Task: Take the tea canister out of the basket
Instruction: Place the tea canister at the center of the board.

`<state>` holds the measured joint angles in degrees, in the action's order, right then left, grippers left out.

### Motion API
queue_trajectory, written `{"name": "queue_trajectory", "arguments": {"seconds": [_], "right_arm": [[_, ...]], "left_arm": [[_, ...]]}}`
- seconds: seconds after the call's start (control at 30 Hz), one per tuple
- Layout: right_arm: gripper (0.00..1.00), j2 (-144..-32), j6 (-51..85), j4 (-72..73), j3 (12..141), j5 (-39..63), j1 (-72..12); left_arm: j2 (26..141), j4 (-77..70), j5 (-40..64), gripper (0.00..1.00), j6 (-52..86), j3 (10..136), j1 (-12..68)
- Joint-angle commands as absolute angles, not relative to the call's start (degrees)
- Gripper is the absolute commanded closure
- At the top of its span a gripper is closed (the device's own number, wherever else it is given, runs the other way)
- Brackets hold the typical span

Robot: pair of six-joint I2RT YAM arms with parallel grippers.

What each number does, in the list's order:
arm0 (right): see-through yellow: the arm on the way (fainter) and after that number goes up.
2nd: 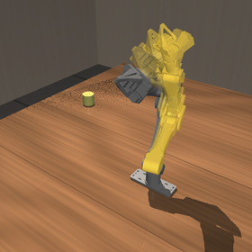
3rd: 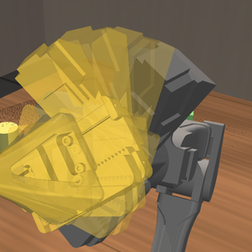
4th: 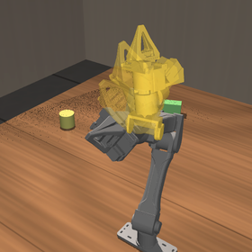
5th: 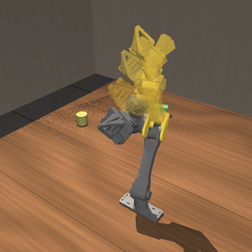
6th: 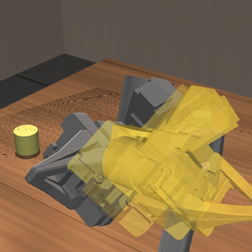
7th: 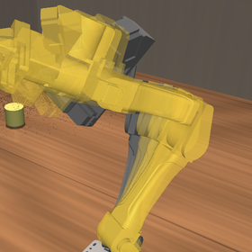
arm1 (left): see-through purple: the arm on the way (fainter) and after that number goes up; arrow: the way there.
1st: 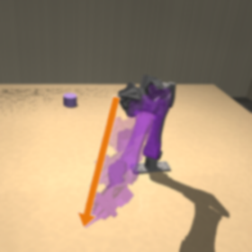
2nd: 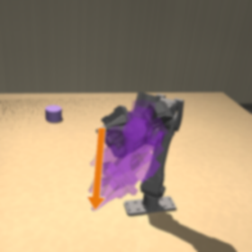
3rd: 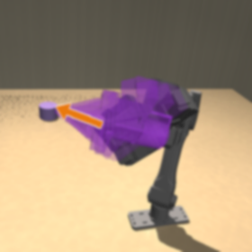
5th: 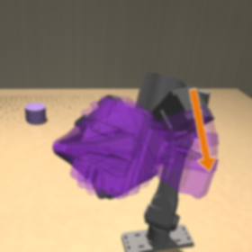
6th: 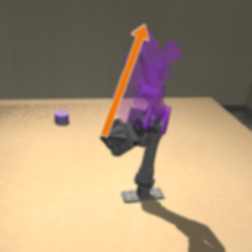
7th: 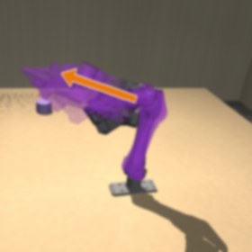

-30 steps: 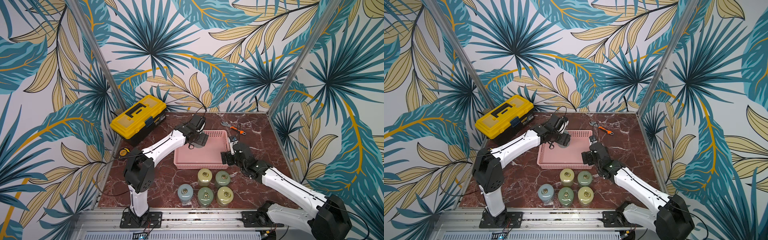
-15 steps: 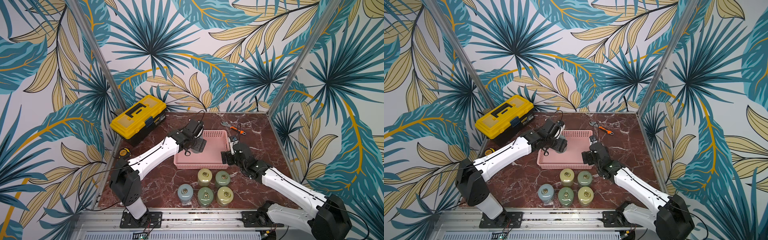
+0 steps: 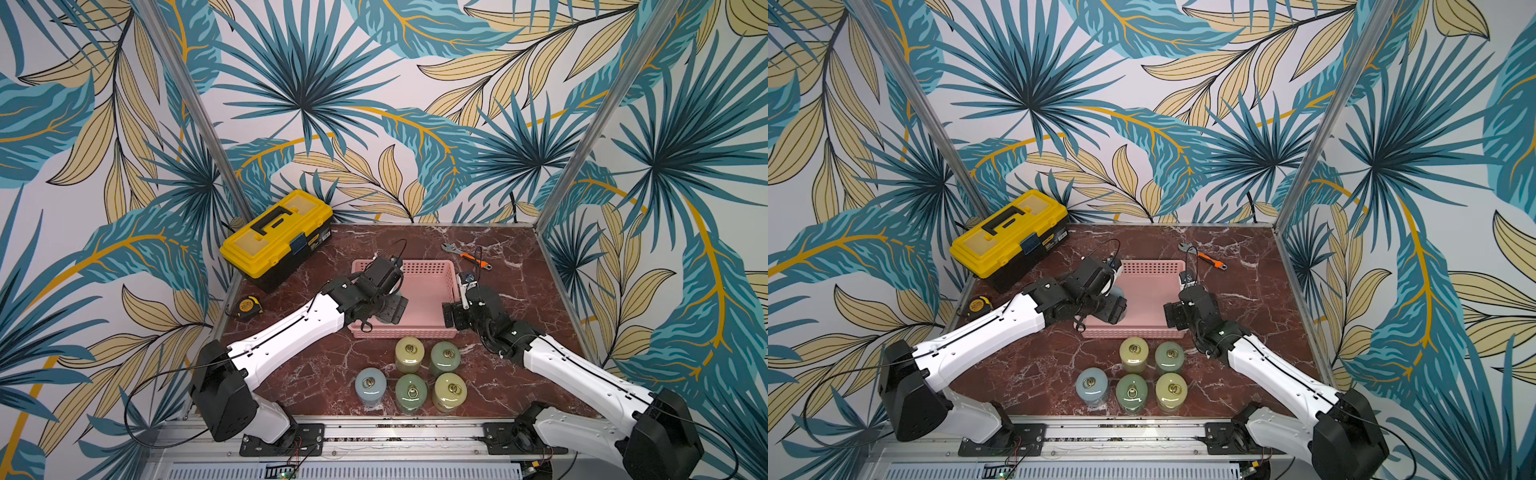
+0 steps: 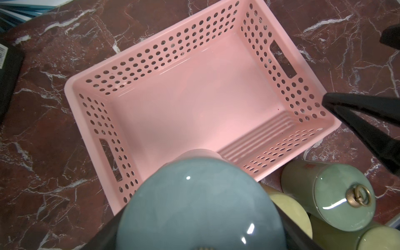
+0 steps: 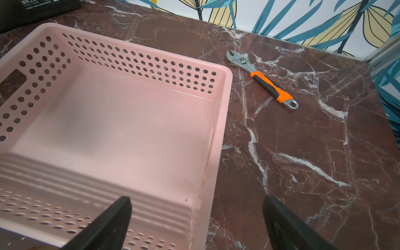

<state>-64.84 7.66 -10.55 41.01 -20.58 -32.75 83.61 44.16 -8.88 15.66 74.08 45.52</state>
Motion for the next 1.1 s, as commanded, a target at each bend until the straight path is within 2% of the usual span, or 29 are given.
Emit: {"name": "queue_trajectory", "arguments": {"seconds": [0.0, 0.63, 1.07], "right_arm": [[0.01, -64.2, 7.94, -9.67, 39.49, -21.27, -32.58], [0.01, -64.74, 7.93, -9.49, 39.55, -21.37, -32.58], [0.01, -64.69, 7.93, -9.49, 39.54, -21.18, -32.61]], "left_arm": [[79.69, 42.48, -10.92, 0.55, 17.33, 72.15, 46.55], [69.84, 42.73, -13.27, 0.56, 22.71, 61.86, 51.45], [68.81, 39.0, -13.67, 0.57, 25.84, 56.23, 52.65]]}}
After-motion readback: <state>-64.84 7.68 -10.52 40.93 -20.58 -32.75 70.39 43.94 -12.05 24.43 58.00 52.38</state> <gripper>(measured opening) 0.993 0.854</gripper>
